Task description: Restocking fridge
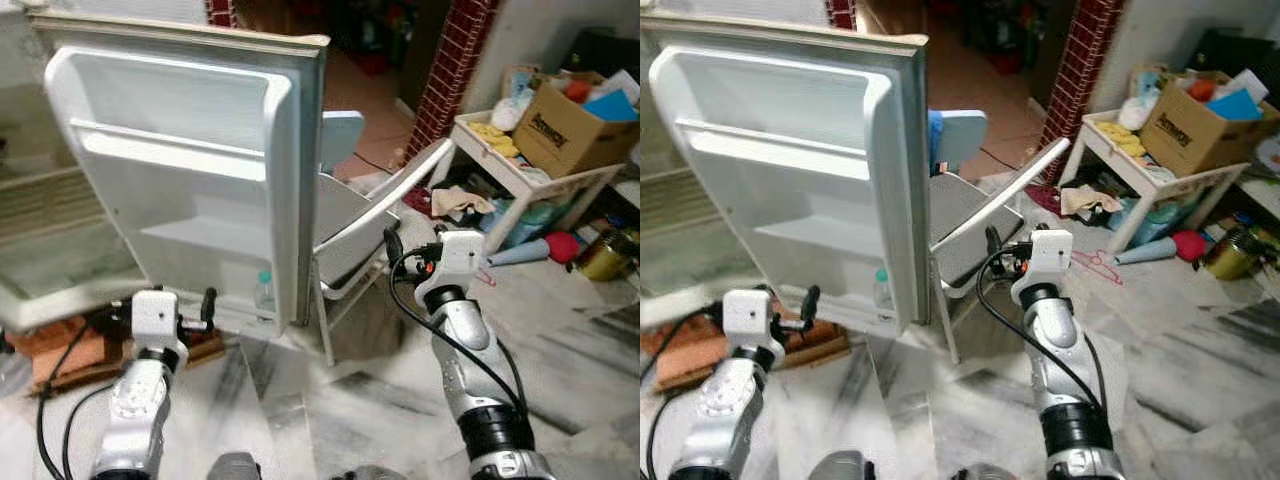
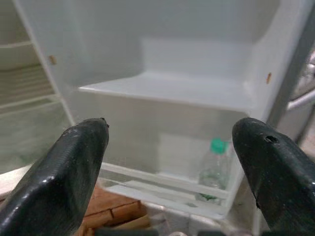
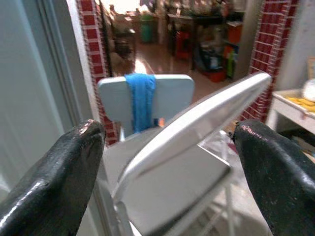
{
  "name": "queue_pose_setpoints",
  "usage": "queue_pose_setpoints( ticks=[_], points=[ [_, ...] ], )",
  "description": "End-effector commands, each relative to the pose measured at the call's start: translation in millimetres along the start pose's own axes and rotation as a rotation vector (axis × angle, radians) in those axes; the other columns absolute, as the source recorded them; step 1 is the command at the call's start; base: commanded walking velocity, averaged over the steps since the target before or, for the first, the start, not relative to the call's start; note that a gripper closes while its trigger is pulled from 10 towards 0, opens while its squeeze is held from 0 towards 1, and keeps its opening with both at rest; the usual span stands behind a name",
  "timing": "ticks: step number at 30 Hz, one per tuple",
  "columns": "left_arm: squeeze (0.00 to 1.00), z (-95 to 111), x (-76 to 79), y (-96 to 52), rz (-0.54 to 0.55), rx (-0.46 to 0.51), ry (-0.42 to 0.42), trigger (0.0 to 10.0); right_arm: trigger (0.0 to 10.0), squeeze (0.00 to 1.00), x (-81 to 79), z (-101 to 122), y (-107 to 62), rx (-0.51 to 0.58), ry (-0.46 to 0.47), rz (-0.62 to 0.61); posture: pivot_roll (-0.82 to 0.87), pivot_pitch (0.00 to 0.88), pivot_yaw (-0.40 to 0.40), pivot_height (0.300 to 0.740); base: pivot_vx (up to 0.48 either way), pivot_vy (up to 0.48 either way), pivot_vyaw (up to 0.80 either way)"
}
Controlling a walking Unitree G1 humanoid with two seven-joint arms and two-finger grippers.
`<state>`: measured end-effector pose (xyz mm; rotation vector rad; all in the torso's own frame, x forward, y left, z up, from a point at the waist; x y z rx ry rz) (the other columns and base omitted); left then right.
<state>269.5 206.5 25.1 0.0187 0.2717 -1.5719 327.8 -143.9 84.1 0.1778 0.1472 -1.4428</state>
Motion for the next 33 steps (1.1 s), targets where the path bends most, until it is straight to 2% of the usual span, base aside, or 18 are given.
queue_pose_setpoints(
  ticks=[1,5,10,12,16,19,24,27,29,33],
  points=[
    [0.0,3.3,4.1,1.7,-0.014,0.012,0.001,10.0,10.0,0.0,9.7,8.0,0.3,0.031,0.006,-0.039,0.08,0.0,-0.021,0.74,0.0,-0.472,0.79],
    [0.0,5.7,7.4,6.0,-0.025,0.017,0.008,10.0,10.0,0.0,10.0,8.2,2.7,0.028,0.009,-0.038,0.08,0.0,-0.022,0.74,0.0,-0.469,0.79],
    [0.0,13.6,3.2,9.4,-0.001,0.039,0.014,10.0,10.0,0.0,6.5,13.6,6.0,0.041,0.007,-0.009,0.1,0.0,-0.021,0.74,0.0,-0.422,0.79],
    [0.0,13.4,-0.3,7.4,0.013,0.037,0.021,10.0,10.0,0.0,4.6,15.4,5.9,0.046,0.013,0.01,0.1,0.0,-0.021,0.74,0.0,0.0,0.78],
    [0.0,0.4,-5.9,-4.2,0.024,0.004,0.023,10.0,10.0,0.0,4.4,9.9,-2.2,0.032,-0.001,0.016,0.09,0.0,-0.026,0.74,0.0,0.0,0.76],
    [0.0,-2.1,-6.0,-5.6,0.021,0.0,0.025,10.0,10.0,0.0,6.0,7.0,-5.4,0.026,-0.003,0.005,0.09,0.0,-0.036,0.74,0.0,0.0,0.76],
    [0.0,-7.5,-6.3,-1.6,0.015,-0.022,0.02,10.0,10.0,0.0,6.2,2.5,-10.4,0.016,-0.013,-0.004,0.08,0.0,-0.039,0.74,0.0,0.0,0.09],
    [0.0,1.2,-8.8,3.0,0.03,0.016,0.016,10.0,10.0,0.0,8.7,3.3,-11.0,0.012,-0.002,-0.009,0.07,0.0,-0.037,0.74,0.0,0.0,0.0],
    [0.0,-0.3,-7.9,2.7,0.026,0.012,0.01,10.0,10.0,0.0,9.9,4.7,-10.2,0.013,-0.002,-0.009,0.06,0.0,-0.031,0.74,0.263,0.0,0.0],
    [0.0,-1.8,-3.1,3.4,0.007,0.011,0.008,10.0,10.0,0.0,2.7,14.1,-4.0,0.049,-0.054,0.042,0.06,0.0,-0.03,0.74,0.303,0.0,0.34]
  ],
)
Point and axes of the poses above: a point about 5 cm out from each wrist's last joint towards the gripper, its own y axis pointing out of the wrist towards the gripper, its own z axis along the axis of the wrist's last joint, x = y × z, the point moved 3 cm from there along y, pointing out of the wrist towards the gripper, and after that the axes turned 6 degrees about y, right-handed, at the moved point
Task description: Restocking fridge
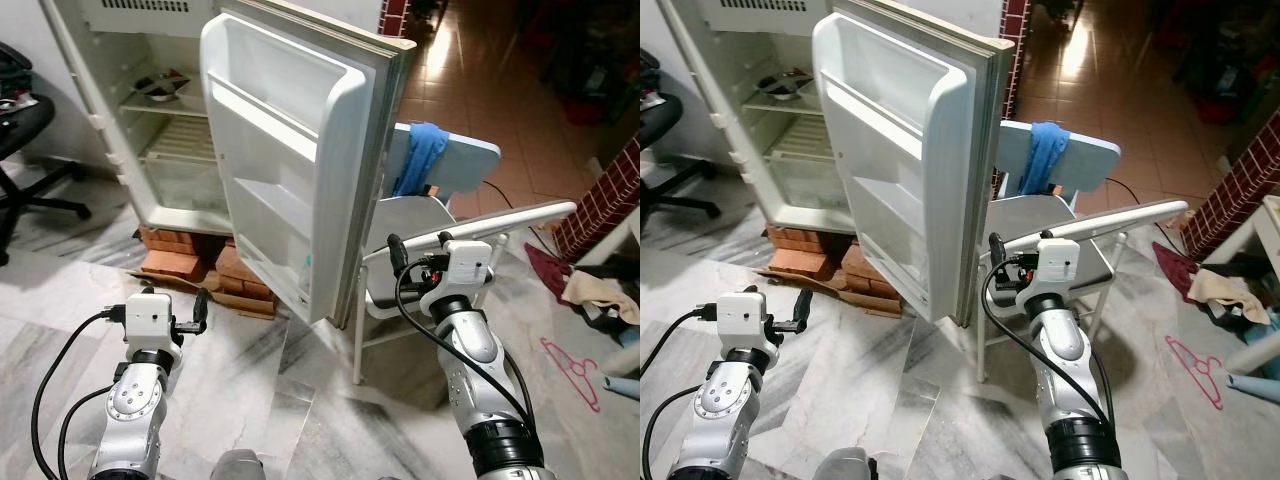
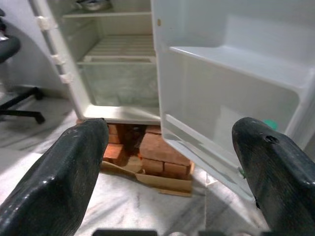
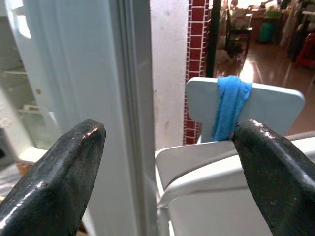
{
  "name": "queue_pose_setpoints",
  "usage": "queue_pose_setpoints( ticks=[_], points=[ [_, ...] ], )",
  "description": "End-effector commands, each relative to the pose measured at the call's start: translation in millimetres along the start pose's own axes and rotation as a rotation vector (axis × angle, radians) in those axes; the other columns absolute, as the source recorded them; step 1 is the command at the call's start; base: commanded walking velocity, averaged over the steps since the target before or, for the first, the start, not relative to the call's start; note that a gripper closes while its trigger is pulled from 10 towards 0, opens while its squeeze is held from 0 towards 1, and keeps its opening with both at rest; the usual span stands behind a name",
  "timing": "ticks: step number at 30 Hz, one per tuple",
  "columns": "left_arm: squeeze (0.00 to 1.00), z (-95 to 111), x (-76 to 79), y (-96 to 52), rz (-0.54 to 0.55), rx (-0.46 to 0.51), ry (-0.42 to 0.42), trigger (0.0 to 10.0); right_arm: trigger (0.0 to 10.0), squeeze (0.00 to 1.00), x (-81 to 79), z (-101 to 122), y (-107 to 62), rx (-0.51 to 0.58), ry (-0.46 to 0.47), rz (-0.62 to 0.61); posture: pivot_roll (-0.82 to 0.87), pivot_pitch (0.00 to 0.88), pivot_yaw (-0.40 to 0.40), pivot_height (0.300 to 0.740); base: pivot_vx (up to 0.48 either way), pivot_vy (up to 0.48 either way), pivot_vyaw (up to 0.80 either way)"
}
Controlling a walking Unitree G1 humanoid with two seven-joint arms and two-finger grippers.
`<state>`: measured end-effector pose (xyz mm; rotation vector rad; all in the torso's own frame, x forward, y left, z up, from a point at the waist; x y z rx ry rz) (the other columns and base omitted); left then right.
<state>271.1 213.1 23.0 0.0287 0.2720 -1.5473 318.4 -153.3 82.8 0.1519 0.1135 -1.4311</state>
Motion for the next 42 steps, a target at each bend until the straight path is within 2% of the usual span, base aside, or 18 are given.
queue_pose_setpoints(
  ticks=[1,5,13,22,25,29,31,35,42],
  points=[
    [0.0,1.5,4.0,2.0,-0.02,0.009,0.001,10.0,10.0,0.0,-5.1,14.7,7.9,0.052,-0.014,0.025,0.06,0.0,-0.034,0.74,0.334,0.0,0.8],
    [0.0,3.8,5.5,3.8,-0.021,0.018,-0.004,10.0,10.0,0.0,-4.6,15.6,9.2,0.052,-0.016,0.02,0.07,0.0,-0.044,0.74,0.339,0.0,0.73],
    [0.0,0.6,6.0,1.8,-0.014,0.007,-0.02,10.0,10.0,0.0,-2.4,13.9,7.1,0.043,-0.036,0.016,0.07,0.0,-0.052,0.74,0.331,0.0,0.0],
    [0.0,-6.2,4.3,0.8,-0.014,-0.031,-0.029,10.0,10.0,0.0,-0.8,14.7,8.5,0.051,-0.04,0.005,0.07,0.0,-0.043,0.74,0.0,0.0,0.0],
    [0.0,-9.9,4.2,-3.5,-0.029,-0.046,-0.028,10.0,10.0,0.0,-2.2,16.3,10.6,0.05,-0.055,0.031,0.07,0.0,-0.043,0.74,0.0,0.0,0.0],
    [0.0,-19.4,4.6,-14.6,-0.043,-0.082,-0.036,10.0,10.0,0.0,-7.8,25.2,22.4,0.081,-0.123,0.06,0.08,0.0,-0.042,0.74,0.0,0.0,0.6],
    [0.0,-21.2,6.8,-18.0,-0.056,-0.087,-0.043,10.0,10.0,0.0,-7.5,30.6,30.5,0.093,-0.099,0.042,0.09,0.0,-0.042,0.74,0.0,0.0,0.79],
    [0.0,-24.3,6.9,-20.2,-0.056,-0.105,-0.03,10.0,10.0,0.0,-9.5,39.6,42.1,0.112,-0.131,0.04,0.11,0.0,-0.046,0.74,0.0,0.0,0.61],
    [0.0,-25.7,6.8,-20.0,-0.072,-0.122,-0.029,10.0,10.0,0.0,-4.3,46.7,53.7,0.112,-0.12,0.032,0.11,0.0,-0.042,0.74,0.0,0.0,0.06]
  ],
)
Point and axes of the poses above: a point about 5 cm out from each wrist's last joint towards the gripper, its own y axis pointing out of the wrist towards the gripper, its own z axis along the axis of the wrist's last joint, x = y × z, the point moved 3 cm from there along y, pointing out of the wrist towards the gripper, and after that the axes turned 6 degrees about y, right-handed, at the moved point
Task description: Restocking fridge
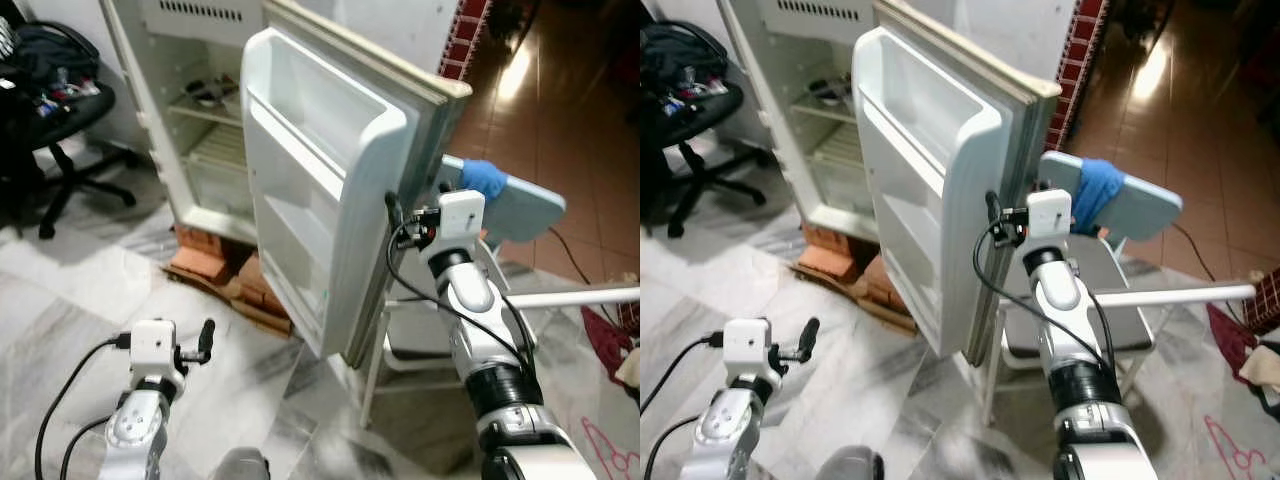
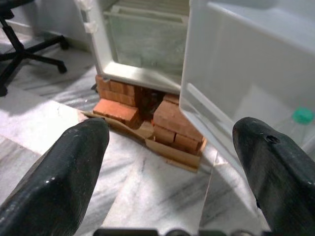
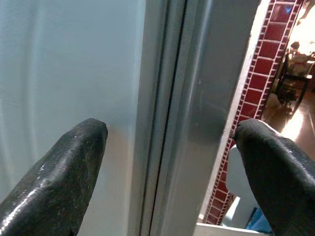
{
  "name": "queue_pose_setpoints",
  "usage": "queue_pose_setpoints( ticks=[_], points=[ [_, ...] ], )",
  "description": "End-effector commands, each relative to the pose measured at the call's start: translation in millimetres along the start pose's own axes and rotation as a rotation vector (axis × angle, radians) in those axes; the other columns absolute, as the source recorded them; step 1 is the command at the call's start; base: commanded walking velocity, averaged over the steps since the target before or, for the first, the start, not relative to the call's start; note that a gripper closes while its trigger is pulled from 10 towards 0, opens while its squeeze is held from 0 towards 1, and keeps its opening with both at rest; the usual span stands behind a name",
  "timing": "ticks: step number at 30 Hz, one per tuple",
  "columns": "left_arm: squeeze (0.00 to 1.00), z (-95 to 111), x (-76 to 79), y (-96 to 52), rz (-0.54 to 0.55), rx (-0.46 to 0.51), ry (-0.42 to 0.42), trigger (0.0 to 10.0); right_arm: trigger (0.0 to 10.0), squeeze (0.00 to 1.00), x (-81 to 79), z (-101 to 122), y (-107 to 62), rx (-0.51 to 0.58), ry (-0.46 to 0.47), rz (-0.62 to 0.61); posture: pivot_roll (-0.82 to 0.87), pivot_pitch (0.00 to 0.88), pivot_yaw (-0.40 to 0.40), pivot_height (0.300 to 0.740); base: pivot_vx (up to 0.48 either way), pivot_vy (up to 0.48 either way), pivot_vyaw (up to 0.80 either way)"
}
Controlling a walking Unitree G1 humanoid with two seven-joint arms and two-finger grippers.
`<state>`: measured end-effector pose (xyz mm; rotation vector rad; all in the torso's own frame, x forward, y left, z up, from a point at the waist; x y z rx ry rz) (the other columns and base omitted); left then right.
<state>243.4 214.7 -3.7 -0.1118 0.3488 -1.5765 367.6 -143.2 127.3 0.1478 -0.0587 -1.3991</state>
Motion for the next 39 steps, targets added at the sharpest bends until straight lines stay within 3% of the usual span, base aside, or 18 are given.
queue_pose_setpoints(
  ticks=[1,3,5,6,7,8,10,11,13,16,21,23,31,39],
  points=[
    [0.0,4.7,3.3,2.8,-0.02,0.008,0.011,10.0,10.0,0.0,7.0,5.1,3.3,0.015,0.005,-0.011,0.11,0.0,-0.04,0.74,0.0,0.0,0.0],
    [0.0,4.4,4.4,3.2,-0.03,0.003,0.015,10.0,10.0,0.0,3.6,9.0,6.9,0.027,0.028,0.013,0.11,0.0,-0.037,0.74,0.0,0.0,0.0],
    [0.0,5.0,6.4,3.8,-0.043,0.004,0.02,10.0,10.0,0.0,-12.7,18.0,10.3,0.052,0.156,0.117,0.11,0.0,-0.037,0.74,0.0,0.0,0.0],
    [0.0,5.0,6.4,3.8,-0.043,0.004,0.02,10.0,10.0,0.0,-12.7,18.0,10.3,0.052,0.156,0.117,0.11,0.0,-0.037,0.74,0.0,0.0,0.0],
    [0.0,5.2,6.9,3.9,-0.05,0.003,0.023,10.0,10.0,0.0,-52.5,36.7,-0.3,0.087,0.337,0.418,0.11,0.0,-0.034,0.74,0.0,0.0,0.0],
    [0.0,5.0,6.7,4.1,-0.051,0.002,0.024,10.0,10.0,0.0,-72.4,50.2,-15.5,0.116,0.402,0.601,0.11,0.0,-0.034,0.74,0.0,0.0,0.0],
    [0.0,3.4,5.6,5.0,-0.045,-0.007,0.038,10.0,10.0,0.0,-89.1,61.8,-36.3,0.115,0.494,0.774,0.1,0.0,-0.035,0.74,0.0,0.0,0.0],
    [0.0,3.3,5.9,5.3,-0.046,-0.009,0.042,10.0,10.0,0.0,-87.6,60.1,-38.5,0.105,0.5,0.777,0.1,0.0,-0.036,0.74,0.0,0.0,0.0],
    [0.0,4.0,7.6,5.9,-0.051,-0.009,0.047,10.0,10.0,0.0,-78.4,44.0,-36.5,0.065,0.423,0.725,0.1,0.0,-0.036,0.74,0.0,0.0,0.0],
    [0.0,4.4,8.8,5.5,-0.053,-0.008,0.047,10.0,10.0,0.0,-48.9,12.4,-22.7,-0.027,0.33,0.511,0.1,0.0,-0.036,0.74,0.0,0.0,0.0],
    [0.0,3.9,8.8,5.4,-0.053,-0.011,0.042,10.0,10.0,0.0,-29.2,-0.2,-16.7,-0.062,0.257,0.362,0.1,0.0,-0.036,0.74,0.0,0.0,0.0],
    [0.0,3.8,9.4,5.2,-0.055,-0.012,0.044,10.0,10.0,0.0,-22.7,-3.0,-21.0,-0.102,0.28,0.319,0.1,0.0,-0.036,0.74,0.0,0.0,0.0],
    [0.0,3.9,6.9,9.7,-0.024,-0.026,0.045,10.0,10.0,0.0,-26.9,-16.2,-33.1,-0.094,0.232,0.245,0.09,0.0,-0.042,0.74,0.0,0.0,0.0],
    [0.0,29.2,8.3,19.8,-0.017,0.055,0.049,10.0,10.0,0.0,-23.1,-27.9,-46.6,-0.12,0.184,0.145,0.08,0.0,-0.043,0.74,0.0,0.431,0.0]
  ],
)
Point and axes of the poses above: a point about 5 cm out from each wrist's last joint towards the gripper, its own y axis pointing out of the wrist towards the gripper, its own z axis along the axis of the wrist's last joint, x = y × z, the point moved 3 cm from there along y, pointing out of the wrist towards the gripper, and after that the axes turned 6 degrees about y, right-handed, at the moved point
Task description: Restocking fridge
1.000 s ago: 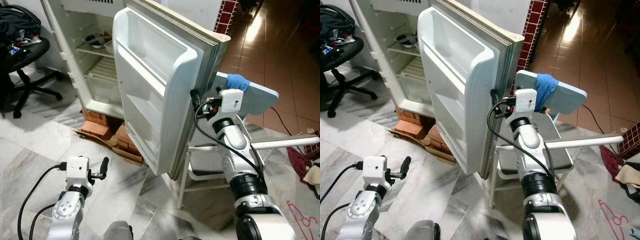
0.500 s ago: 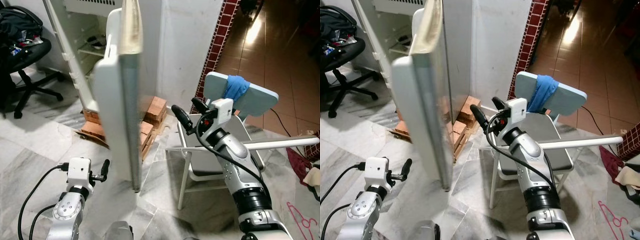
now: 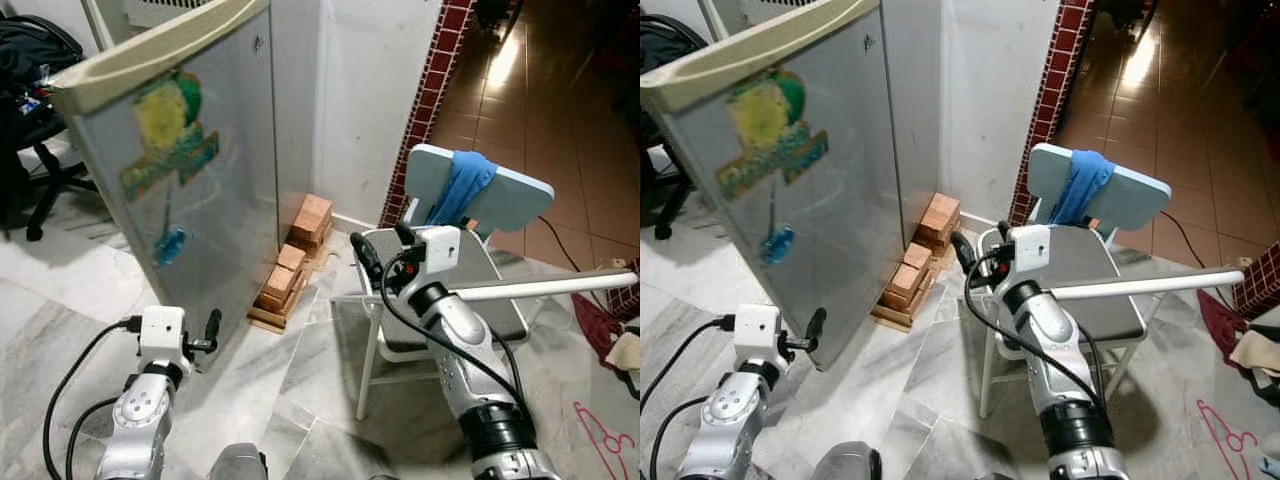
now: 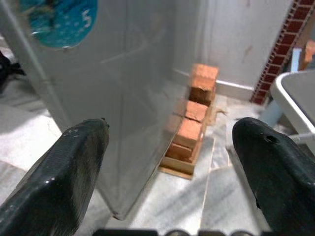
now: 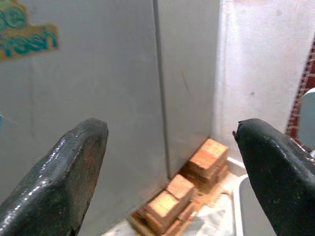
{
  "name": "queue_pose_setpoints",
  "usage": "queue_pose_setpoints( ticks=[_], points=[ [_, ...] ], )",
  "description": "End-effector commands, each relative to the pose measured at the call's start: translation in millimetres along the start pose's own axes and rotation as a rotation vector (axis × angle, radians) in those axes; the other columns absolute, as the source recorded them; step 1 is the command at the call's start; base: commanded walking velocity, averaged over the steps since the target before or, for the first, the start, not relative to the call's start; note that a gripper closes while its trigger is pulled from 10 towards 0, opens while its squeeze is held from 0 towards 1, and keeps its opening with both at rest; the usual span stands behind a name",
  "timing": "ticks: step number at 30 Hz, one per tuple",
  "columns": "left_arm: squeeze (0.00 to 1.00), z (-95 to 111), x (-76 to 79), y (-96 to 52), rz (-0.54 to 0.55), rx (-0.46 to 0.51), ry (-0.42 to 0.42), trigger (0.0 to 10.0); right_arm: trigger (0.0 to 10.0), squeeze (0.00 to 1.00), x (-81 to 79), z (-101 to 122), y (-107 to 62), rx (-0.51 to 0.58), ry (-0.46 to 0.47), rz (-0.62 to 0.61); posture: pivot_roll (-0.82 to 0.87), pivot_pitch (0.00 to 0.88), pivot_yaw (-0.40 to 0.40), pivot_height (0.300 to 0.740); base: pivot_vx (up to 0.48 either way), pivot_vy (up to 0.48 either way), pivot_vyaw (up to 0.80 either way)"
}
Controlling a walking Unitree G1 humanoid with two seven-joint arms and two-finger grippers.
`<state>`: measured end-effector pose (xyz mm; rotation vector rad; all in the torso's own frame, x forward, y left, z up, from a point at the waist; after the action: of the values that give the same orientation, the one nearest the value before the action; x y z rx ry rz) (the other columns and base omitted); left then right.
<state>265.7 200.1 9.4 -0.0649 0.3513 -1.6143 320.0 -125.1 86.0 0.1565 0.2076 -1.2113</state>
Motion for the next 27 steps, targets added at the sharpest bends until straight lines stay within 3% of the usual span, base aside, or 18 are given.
queue_pose_setpoints(
  ticks=[1,5,8,15,16,19,22,25,27],
  points=[
    [0.0,12.2,-4.8,3.3,0.023,0.038,0.01,10.0,10.0,0.0,3.4,9.0,0.6,0.038,-0.042,-0.045,0.08,0.0,-0.044,0.74,0.0,0.48,0.0],
    [0.0,19.8,-8.2,5.5,0.053,0.068,-0.006,10.0,10.0,0.0,14.0,9.1,-0.8,0.036,-0.096,-0.111,0.07,0.0,-0.042,0.74,0.0,0.48,0.0],
    [0.0,19.3,-21.1,7.6,0.135,0.069,0.006,10.0,10.0,0.0,20.7,9.4,-1.4,0.031,-0.121,-0.148,0.06,0.0,-0.038,0.74,0.0,0.48,0.0],
    [0.0,29.5,-15.3,11.4,0.104,0.112,-0.011,10.0,10.0,0.0,41.2,7.8,-8.5,0.022,-0.145,-0.245,0.05,0.0,-0.037,0.74,0.0,0.48,0.0],
    [0.0,31.9,-15.2,11.7,0.108,0.123,-0.008,10.0,10.0,0.0,46.9,3.3,-12.9,0.0,-0.189,-0.278,0.05,0.0,-0.037,0.74,0.0,0.48,0.0],
    [0.0,34.5,-15.7,10.5,0.112,0.136,-0.043,10.0,10.0,0.0,54.7,-6.3,-24.3,-0.023,-0.16,-0.328,0.05,0.0,-0.03,0.74,0.0,0.48,0.0],
    [0.0,34.2,-11.2,6.4,0.063,0.154,-0.085,10.0,10.0,0.0,56.9,-12.8,-36.9,-0.033,-0.167,-0.372,0.04,0.0,-0.021,0.74,0.0,0.48,0.0],
    [0.0,33.8,-9.2,4.5,0.043,0.155,-0.085,10.0,10.0,0.0,55.8,-13.6,-41.6,-0.022,-0.217,-0.383,0.04,0.0,-0.017,0.74,0.0,0.48,0.0],
    [0.0,36.2,-8.3,5.2,0.037,0.163,-0.084,10.0,10.0,0.0,53.0,-13.0,-41.7,0.014,-0.193,-0.393,0.04,0.0,-0.011,0.74,0.0,0.48,0.0]
  ],
)
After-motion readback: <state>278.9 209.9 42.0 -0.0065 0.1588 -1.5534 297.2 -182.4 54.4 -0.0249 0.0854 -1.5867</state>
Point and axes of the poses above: a point about 5 cm out from each wrist's last joint towards the gripper, its own y axis pointing out of the wrist towards the gripper, its own z axis along the axis of the wrist's last joint, x = y × z, the point moved 3 cm from there along y, pointing out of the wrist towards the gripper, and after that the axes turned 6 degrees about y, right-handed, at the moved point
